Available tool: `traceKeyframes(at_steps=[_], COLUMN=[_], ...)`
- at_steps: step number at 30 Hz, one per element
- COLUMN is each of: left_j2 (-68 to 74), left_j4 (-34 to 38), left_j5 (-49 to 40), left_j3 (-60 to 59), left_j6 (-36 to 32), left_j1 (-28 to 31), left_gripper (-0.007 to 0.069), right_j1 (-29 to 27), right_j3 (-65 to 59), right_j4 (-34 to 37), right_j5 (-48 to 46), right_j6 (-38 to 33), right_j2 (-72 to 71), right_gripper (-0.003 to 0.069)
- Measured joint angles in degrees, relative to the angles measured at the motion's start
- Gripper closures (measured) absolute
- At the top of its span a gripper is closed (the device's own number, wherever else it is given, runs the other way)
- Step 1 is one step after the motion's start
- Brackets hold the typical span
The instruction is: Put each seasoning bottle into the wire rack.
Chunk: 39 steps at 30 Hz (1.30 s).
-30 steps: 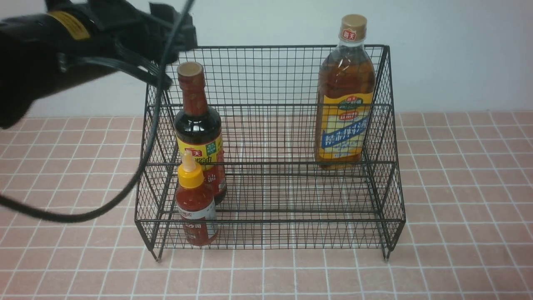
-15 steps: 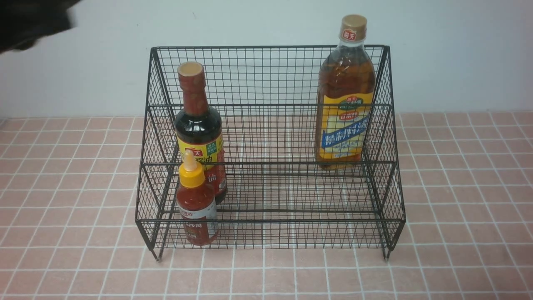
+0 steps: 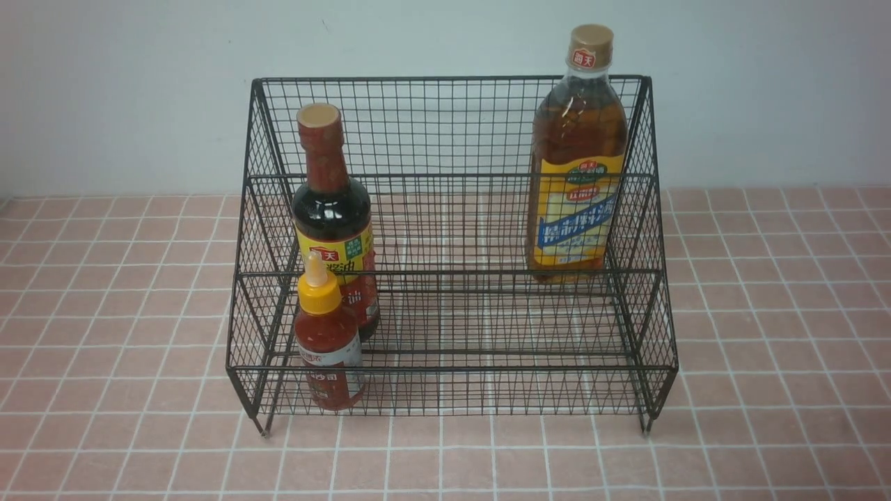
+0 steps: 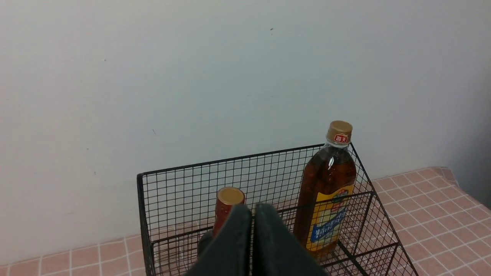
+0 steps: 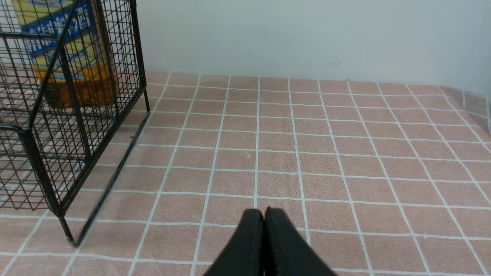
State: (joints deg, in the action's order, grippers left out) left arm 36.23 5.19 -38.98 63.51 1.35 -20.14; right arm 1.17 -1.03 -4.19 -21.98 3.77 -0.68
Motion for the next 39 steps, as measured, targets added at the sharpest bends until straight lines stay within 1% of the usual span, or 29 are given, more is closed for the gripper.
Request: traceKeyframes(at_steps=[11, 15, 17, 18, 19, 21, 23, 24, 26, 27, 28, 29, 33, 39], left_j2=[-0.9, -4.7, -8.3, -12.4, -14.4, -20.2, -23.9, -24.4, -29.5, -29.9, -34.4, -35.9, -36.8, -36.9], left_j4=[-6.2, -8.5, -8.8, -8.7, -8.6, -8.0, -7.8, -7.7, -7.5, -7.5, -7.4, -7.3, -6.8, -6.2], left_j5=[-1.6, -0.9, 0.9, 3.8, 4.9, 9.9, 12.2, 12.7, 14.4, 14.5, 14.9, 15.0, 15.0, 16.7], left_j3=[-0.5, -5.9, -11.2, -17.7, -20.8, -31.8, -37.9, -38.7, -48.2, -48.2, -55.6, -59.0, -64.5, -64.9], left_j6=[-0.7, -0.7, -1.4, -2.1, -2.3, -3.2, -3.5, -3.5, -3.5, -3.5, -3.5, -3.5, -3.6, -3.6], left_j1=[0.0, 0.0, 0.4, 1.8, 2.7, 6.6, 9.5, 9.8, 13.2, 13.4, 15.5, 16.1, 16.5, 16.5], left_gripper=[0.0631, 0.0631, 0.0631, 0.0631, 0.0631, 0.0631, 0.0631, 0.0631, 0.0631, 0.0631, 0.0631, 0.0631, 0.0631, 0.0631], right_j1=[0.0, 0.0, 0.0, 0.0, 0.0, 0.0, 0.0, 0.0, 0.0, 0.0, 0.0, 0.0, 0.0, 0.0], right_j3=[0.0, 0.0, 0.0, 0.0, 0.0, 0.0, 0.0, 0.0, 0.0, 0.0, 0.0, 0.0, 0.0, 0.0], right_j4=[0.0, 0.0, 0.0, 0.0, 0.0, 0.0, 0.0, 0.0, 0.0, 0.0, 0.0, 0.0, 0.0, 0.1], right_j5=[0.0, 0.0, 0.0, 0.0, 0.0, 0.0, 0.0, 0.0, 0.0, 0.0, 0.0, 0.0, 0.1, 0.1], right_j6=[0.0, 0.0, 0.0, 0.0, 0.0, 0.0, 0.0, 0.0, 0.0, 0.0, 0.0, 0.0, 0.0, 0.0], right_j2=[0.0, 0.0, 0.0, 0.0, 0.0, 0.0, 0.0, 0.0, 0.0, 0.0, 0.0, 0.0, 0.0, 0.0], right_gripper=[0.0673, 0.0673, 0.0673, 0.0673, 0.0673, 0.0673, 0.0673, 0.0673, 0.0673, 0.0673, 0.0673, 0.0673, 0.0673, 0.0673])
